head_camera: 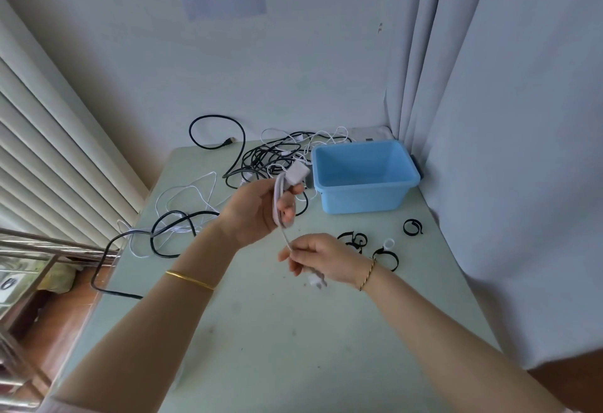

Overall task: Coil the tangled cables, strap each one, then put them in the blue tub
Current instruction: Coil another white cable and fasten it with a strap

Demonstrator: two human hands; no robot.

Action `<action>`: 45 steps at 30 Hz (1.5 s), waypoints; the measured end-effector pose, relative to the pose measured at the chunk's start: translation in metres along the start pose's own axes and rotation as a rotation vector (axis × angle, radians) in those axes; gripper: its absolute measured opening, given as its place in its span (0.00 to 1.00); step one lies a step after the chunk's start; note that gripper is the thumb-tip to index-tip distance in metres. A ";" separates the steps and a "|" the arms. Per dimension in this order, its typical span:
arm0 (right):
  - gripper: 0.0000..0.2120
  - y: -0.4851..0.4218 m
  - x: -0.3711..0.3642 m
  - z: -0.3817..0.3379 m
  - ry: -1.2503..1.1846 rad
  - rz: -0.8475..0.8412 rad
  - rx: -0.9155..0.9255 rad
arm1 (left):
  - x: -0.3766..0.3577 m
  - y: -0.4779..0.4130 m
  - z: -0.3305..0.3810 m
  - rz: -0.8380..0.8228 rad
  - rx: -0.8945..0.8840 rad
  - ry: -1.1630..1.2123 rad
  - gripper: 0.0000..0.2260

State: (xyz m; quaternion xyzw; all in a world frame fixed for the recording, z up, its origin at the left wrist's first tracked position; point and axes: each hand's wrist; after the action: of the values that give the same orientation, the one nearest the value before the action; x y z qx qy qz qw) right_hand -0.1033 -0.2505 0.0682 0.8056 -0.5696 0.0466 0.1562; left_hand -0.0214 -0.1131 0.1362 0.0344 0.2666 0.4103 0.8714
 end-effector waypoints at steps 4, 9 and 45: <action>0.04 -0.005 0.026 0.004 0.395 0.052 0.037 | 0.003 0.007 0.000 -0.169 0.135 -0.137 0.16; 0.06 -0.003 0.051 -0.012 0.285 0.113 0.014 | 0.005 0.002 -0.008 -0.255 0.291 -0.461 0.16; 0.13 -0.004 0.008 -0.031 -0.044 0.497 0.216 | -0.005 -0.008 -0.024 -0.026 0.104 0.345 0.15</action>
State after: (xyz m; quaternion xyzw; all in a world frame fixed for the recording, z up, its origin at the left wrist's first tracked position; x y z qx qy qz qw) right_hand -0.0938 -0.2472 0.0994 0.6537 -0.7450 0.1264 0.0408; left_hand -0.0297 -0.1259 0.1153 0.0050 0.4334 0.3845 0.8151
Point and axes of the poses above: each hand's wrist, its own y-axis away from the middle knuckle, its own x-axis out of the back of the hand, z = x × y, and after that the axes turned 2 degrees about y, right-handed
